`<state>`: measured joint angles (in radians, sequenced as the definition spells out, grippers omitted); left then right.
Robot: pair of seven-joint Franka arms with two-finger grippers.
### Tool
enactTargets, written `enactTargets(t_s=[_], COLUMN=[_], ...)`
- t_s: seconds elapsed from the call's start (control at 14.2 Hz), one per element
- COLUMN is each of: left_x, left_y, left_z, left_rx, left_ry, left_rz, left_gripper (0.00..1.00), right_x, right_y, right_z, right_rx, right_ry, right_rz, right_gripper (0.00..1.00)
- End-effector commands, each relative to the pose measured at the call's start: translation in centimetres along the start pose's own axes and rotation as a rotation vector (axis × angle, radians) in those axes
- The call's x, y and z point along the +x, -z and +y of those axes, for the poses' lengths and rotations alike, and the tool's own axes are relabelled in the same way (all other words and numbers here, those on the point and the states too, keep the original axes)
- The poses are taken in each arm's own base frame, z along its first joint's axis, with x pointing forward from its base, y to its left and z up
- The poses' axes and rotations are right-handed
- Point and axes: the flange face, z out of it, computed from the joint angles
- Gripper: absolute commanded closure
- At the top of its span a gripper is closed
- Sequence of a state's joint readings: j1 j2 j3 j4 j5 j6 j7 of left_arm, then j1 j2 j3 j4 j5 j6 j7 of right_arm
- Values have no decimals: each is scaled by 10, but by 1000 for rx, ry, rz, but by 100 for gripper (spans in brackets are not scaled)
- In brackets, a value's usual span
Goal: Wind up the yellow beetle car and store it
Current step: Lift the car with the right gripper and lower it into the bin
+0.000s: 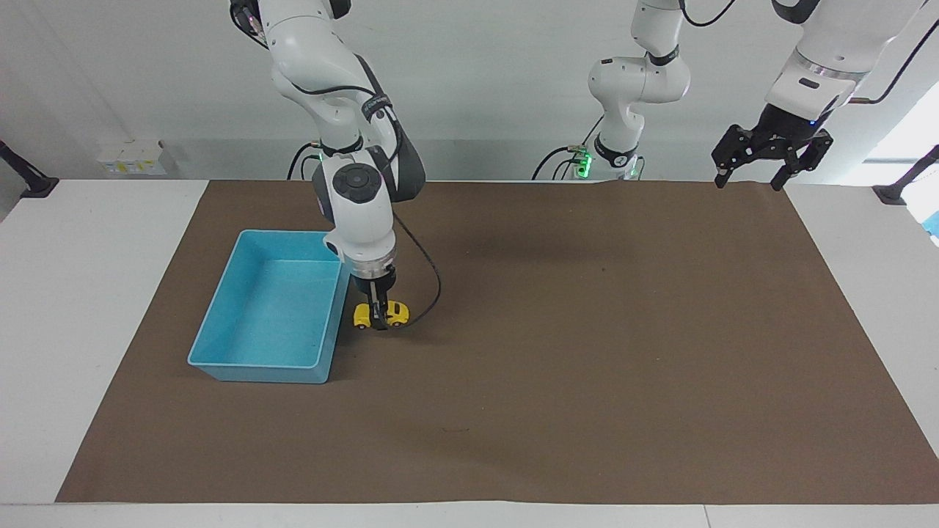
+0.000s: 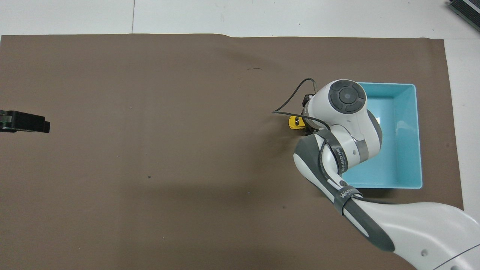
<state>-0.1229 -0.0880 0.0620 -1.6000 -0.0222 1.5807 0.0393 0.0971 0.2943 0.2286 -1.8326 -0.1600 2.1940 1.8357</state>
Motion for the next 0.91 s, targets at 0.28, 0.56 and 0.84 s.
enactTargets(t_s=[0.28, 0.56, 0.84], left_x=[-3, -3, -3], left_y=[5, 5, 5], left_z=[-4, -3, -4], left_rx=[4, 4, 4], left_ry=[-1, -3, -1], left_rz=[-4, -4, -4], left_gripper=[0, 0, 0], right_x=[12, 22, 37], right_y=[75, 101, 117], right_z=[12, 19, 25], right_rx=[-12, -10, -7], right_ry=[142, 307, 517], right_rz=[-58, -47, -106], right_gripper=[100, 100, 100])
